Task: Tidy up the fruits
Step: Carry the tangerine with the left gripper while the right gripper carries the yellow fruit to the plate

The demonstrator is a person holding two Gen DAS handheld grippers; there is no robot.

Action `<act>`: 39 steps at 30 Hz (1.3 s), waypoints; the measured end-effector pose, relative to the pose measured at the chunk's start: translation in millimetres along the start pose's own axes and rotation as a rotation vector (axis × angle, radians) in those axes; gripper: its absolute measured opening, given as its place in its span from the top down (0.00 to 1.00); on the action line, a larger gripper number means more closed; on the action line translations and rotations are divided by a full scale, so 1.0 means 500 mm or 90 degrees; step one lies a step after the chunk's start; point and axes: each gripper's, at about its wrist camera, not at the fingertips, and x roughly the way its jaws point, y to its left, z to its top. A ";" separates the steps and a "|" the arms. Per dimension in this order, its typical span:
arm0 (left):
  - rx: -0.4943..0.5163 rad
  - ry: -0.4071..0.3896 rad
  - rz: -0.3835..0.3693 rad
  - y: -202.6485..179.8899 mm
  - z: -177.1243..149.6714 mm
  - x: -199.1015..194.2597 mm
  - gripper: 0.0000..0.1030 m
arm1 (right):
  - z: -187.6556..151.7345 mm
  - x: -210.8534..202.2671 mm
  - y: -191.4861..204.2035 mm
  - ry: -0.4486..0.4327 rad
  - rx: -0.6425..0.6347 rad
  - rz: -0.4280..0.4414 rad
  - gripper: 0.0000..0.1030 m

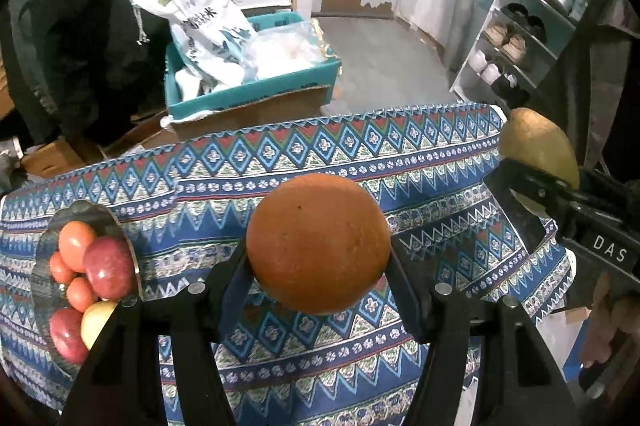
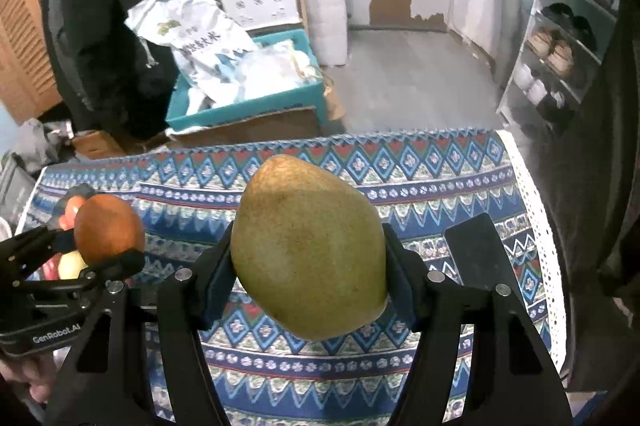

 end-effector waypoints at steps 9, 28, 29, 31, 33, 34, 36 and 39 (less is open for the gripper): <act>-0.003 -0.030 0.006 0.031 -0.018 -0.069 0.37 | 0.012 -0.040 0.062 -0.021 -0.031 0.027 0.36; -0.089 -0.066 0.038 0.191 -0.060 -0.156 0.37 | 0.029 -0.055 0.248 -0.032 -0.115 0.093 0.36; -0.096 -0.067 0.043 0.204 -0.064 -0.159 0.37 | 0.029 -0.054 0.256 -0.032 -0.119 0.096 0.36; -0.105 -0.073 0.052 0.225 -0.071 -0.166 0.37 | 0.032 -0.052 0.280 -0.031 -0.129 0.104 0.36; -0.113 -0.077 0.058 0.243 -0.077 -0.172 0.37 | 0.033 -0.050 0.299 -0.031 -0.137 0.112 0.36; -0.119 -0.079 0.062 0.256 -0.081 -0.176 0.37 | 0.035 -0.049 0.314 -0.030 -0.142 0.117 0.36; -0.130 -0.082 0.068 0.275 -0.085 -0.182 0.37 | 0.038 -0.046 0.334 -0.031 -0.151 0.124 0.36; -0.149 -0.083 0.074 0.304 -0.093 -0.189 0.37 | 0.041 -0.044 0.366 -0.030 -0.162 0.132 0.36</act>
